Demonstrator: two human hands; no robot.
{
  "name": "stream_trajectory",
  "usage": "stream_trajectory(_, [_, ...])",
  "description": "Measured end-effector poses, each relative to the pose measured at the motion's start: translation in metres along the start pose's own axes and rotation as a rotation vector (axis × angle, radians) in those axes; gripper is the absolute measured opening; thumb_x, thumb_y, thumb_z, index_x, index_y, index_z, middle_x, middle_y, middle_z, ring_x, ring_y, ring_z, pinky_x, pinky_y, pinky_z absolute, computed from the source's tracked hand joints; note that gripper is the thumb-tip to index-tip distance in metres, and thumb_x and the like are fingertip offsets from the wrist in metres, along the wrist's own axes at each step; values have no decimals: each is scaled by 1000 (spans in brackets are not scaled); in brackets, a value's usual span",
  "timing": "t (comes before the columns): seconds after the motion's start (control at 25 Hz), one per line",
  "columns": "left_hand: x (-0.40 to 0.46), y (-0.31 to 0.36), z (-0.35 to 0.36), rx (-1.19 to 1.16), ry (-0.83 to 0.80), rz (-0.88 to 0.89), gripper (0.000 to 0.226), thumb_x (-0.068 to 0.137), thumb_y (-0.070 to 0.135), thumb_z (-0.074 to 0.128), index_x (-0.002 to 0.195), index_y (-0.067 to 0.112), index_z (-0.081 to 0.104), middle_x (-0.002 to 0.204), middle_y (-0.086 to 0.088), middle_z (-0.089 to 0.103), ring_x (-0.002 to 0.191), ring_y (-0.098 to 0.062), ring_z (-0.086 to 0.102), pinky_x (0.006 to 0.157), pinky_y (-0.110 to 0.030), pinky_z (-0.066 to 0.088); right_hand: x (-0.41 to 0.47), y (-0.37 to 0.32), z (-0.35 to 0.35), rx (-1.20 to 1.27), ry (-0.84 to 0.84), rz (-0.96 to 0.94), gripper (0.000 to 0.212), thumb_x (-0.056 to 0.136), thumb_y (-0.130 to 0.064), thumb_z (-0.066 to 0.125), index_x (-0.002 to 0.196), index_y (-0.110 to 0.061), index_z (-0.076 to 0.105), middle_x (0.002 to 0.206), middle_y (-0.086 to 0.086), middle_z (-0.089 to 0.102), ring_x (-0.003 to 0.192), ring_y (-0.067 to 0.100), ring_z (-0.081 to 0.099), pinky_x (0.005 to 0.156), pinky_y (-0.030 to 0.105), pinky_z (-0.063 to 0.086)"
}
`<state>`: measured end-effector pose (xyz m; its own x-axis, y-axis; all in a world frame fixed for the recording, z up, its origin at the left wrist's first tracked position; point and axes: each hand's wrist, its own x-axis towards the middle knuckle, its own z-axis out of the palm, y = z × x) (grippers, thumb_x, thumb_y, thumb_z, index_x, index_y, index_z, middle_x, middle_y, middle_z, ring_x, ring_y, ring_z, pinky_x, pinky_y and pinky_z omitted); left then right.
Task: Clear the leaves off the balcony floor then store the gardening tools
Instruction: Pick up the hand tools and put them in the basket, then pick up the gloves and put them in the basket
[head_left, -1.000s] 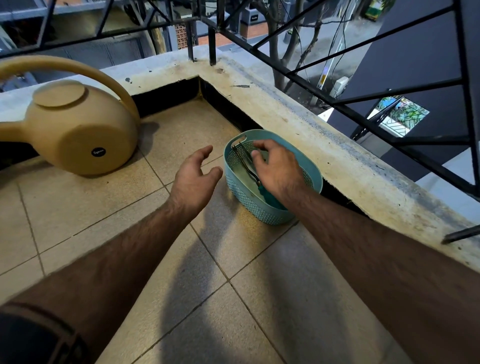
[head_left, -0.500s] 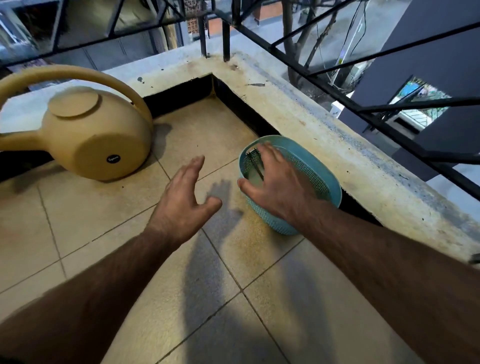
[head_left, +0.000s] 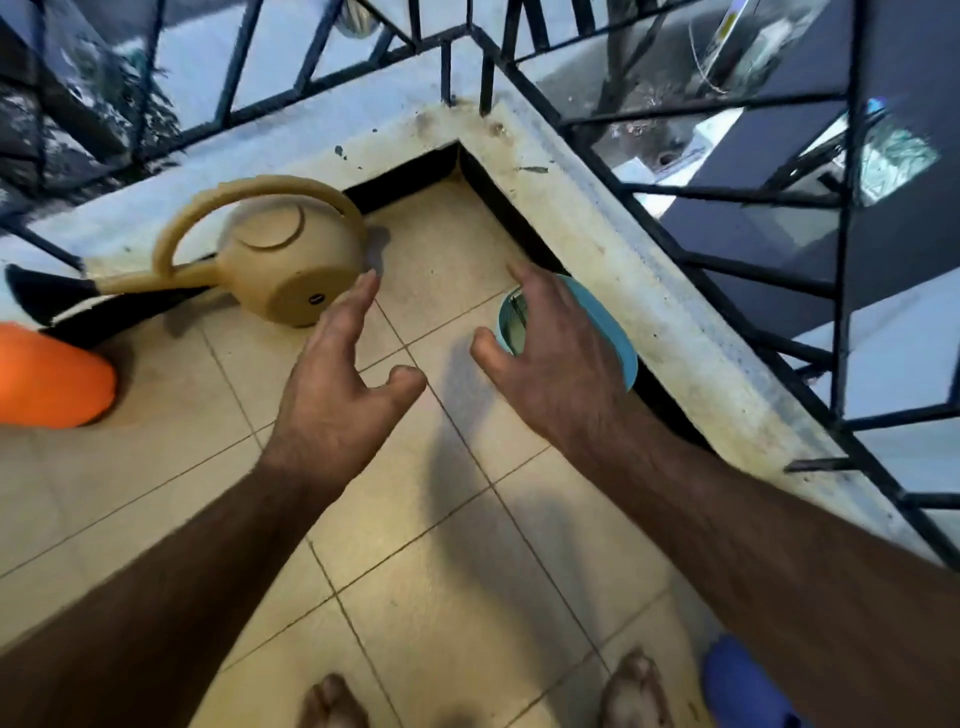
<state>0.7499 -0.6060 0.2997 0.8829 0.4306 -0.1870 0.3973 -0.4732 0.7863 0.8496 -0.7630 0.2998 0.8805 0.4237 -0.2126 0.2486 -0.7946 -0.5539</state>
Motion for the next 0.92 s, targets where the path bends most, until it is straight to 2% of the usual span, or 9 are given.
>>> stream_trajectory(0.08, [-10, 38, -36, 8, 8, 27, 84, 89, 19, 68, 159, 33, 24, 161, 13, 29, 136, 8, 24, 105, -8, 20, -15, -39, -35, 25, -19, -17, 74, 98, -44, 58, 160, -26, 22, 165, -5, 28, 148, 13, 32, 115, 37, 37])
stream_trajectory(0.16, [-22, 79, -83, 43, -40, 55, 86, 88, 20, 68, 159, 32, 23, 155, 20, 28, 128, 17, 22, 95, 6, 14, -30, -80, -79, 37, -42, -31, 74, 98, -42, 60, 160, -25, 23, 164, -5, 29, 147, 13, 32, 115, 35, 34])
stream_trajectory(0.24, [-38, 120, -141, 84, -77, 70, 86, 89, 23, 69, 160, 31, 22, 149, 23, 26, 124, 23, 17, 93, 11, 10, -47, -125, -130, 70, -95, -23, 75, 97, -41, 61, 160, -25, 23, 164, -5, 30, 147, 14, 32, 117, 33, 30])
stream_trajectory(0.28, [-48, 142, -173, 97, -89, 60, 85, 89, 28, 69, 160, 32, 22, 152, 22, 27, 126, 21, 17, 97, 7, 11, -58, -150, -158, 77, -123, -12, 76, 97, -41, 62, 160, -25, 23, 164, -5, 30, 147, 14, 32, 117, 33, 30])
stream_trajectory(0.36, [-66, 181, -225, 100, -102, 36, 83, 85, 43, 63, 159, 34, 25, 160, 15, 29, 138, 10, 22, 110, -10, 18, -80, -189, -205, 80, -150, -5, 77, 95, -42, 63, 160, -25, 24, 163, -4, 31, 146, 16, 33, 116, 34, 31])
stream_trajectory(0.48, [-96, 239, -299, 62, -43, 40, 86, 77, 52, 56, 157, 35, 29, 159, 11, 34, 144, -4, 30, 119, -32, 27, -115, -251, -277, 98, -143, -52, 81, 93, -43, 66, 160, -21, 26, 162, 1, 32, 148, 19, 32, 115, 30, 29])
stream_trajectory(0.68, [-160, 302, -352, 96, 63, 95, 83, 91, 43, 67, 160, 33, 21, 165, 10, 23, 150, -2, 17, 115, -18, 16, -173, -318, -360, 103, -106, -143, 87, 92, -48, 67, 162, -28, 20, 169, 0, 20, 156, 17, 17, 124, 32, 19])
stream_trajectory(0.84, [-211, 345, -370, 75, 139, 88, 95, 81, 80, 53, 159, 37, 21, 165, 16, 23, 152, -3, 16, 124, -37, 21, -210, -341, -403, 194, -60, -208, 85, 89, -51, 67, 160, -33, 23, 168, -5, 24, 155, 14, 19, 125, 40, 24])
stream_trajectory(0.92, [-229, 364, -375, 53, 191, 95, 97, 78, 84, 49, 159, 36, 23, 164, 14, 26, 151, -4, 19, 124, -43, 24, -223, -346, -423, 187, -72, -242, 86, 88, -55, 67, 159, -32, 25, 167, -5, 28, 154, 15, 23, 124, 42, 28])
